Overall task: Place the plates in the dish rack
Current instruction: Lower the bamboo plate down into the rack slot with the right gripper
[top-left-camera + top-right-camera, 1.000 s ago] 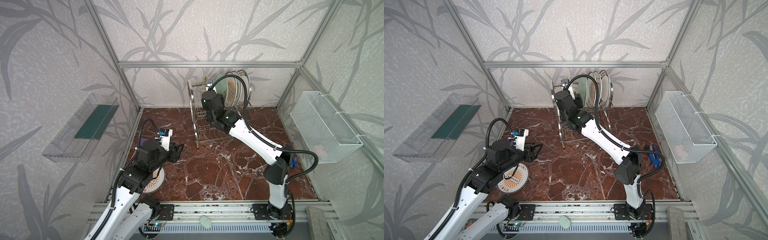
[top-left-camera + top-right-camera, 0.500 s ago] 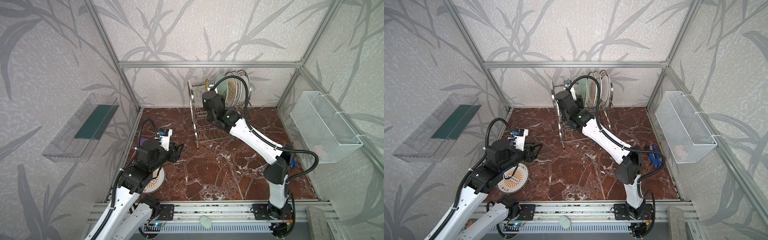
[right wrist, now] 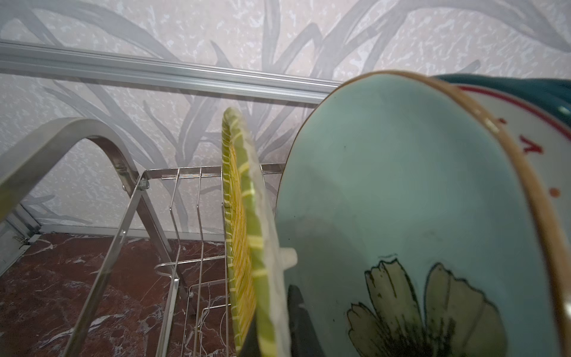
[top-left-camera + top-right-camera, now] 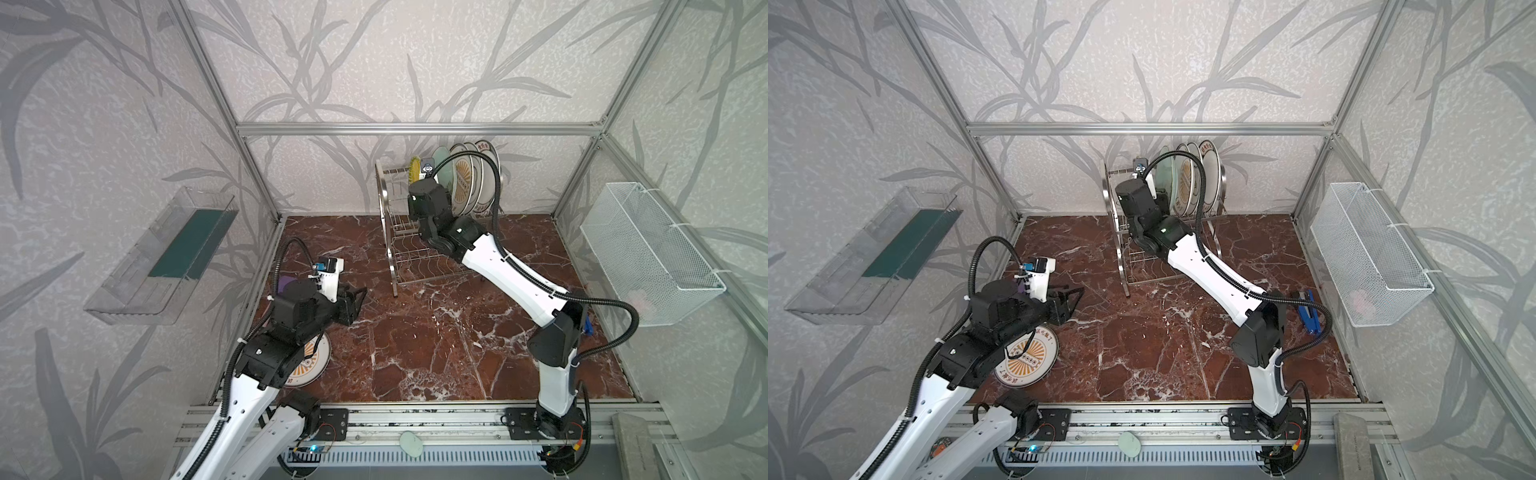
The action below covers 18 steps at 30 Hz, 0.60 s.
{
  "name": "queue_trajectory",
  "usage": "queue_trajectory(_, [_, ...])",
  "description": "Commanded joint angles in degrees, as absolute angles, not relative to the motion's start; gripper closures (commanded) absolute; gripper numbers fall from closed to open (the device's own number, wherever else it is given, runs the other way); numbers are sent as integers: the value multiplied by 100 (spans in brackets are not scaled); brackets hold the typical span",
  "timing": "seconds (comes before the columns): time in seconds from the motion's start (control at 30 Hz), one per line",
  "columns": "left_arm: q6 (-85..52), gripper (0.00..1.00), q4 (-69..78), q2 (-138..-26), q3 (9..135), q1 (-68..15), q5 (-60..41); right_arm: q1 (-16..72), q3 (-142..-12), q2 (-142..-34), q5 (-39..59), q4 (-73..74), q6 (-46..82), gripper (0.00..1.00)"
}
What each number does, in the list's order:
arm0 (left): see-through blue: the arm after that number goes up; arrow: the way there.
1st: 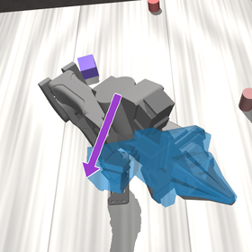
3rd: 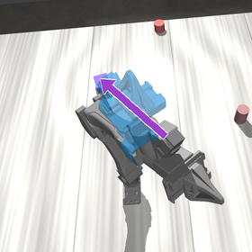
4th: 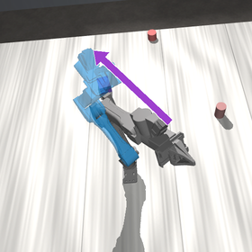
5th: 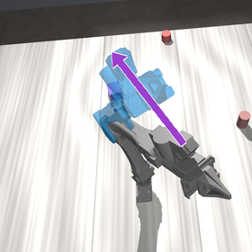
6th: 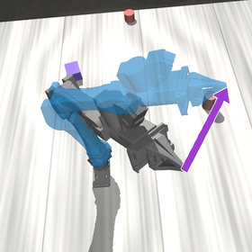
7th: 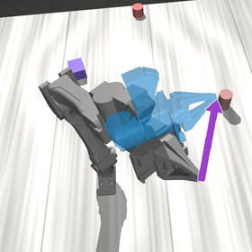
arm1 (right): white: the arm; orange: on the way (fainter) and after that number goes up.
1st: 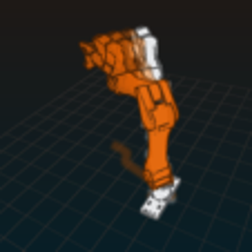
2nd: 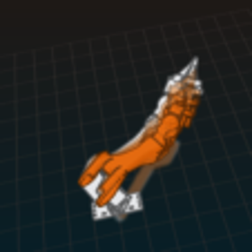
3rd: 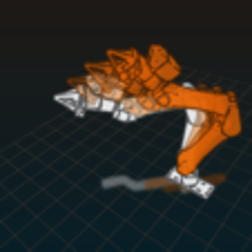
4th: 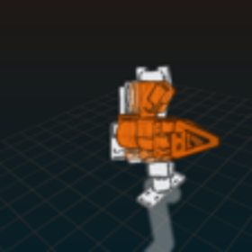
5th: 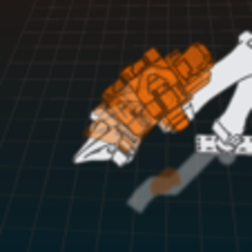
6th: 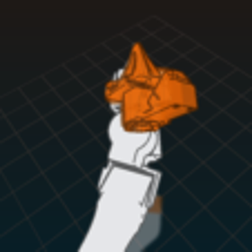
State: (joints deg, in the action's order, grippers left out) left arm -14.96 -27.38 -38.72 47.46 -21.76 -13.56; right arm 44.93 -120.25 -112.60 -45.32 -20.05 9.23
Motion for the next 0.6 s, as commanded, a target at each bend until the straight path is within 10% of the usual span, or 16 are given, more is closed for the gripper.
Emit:
queue_trajectory(0.0, [-1386, 48, -2652, -3836, 4699, -2135, -1401, 4448, -11981, -11236, -4433, -2083, 1069, 93])
queue_trajectory(0.57, [-1371, 48, -2614, -3870, 4679, -2061, -1430, 4281, -11492, -10989, -3916, -1732, 1236, 68])
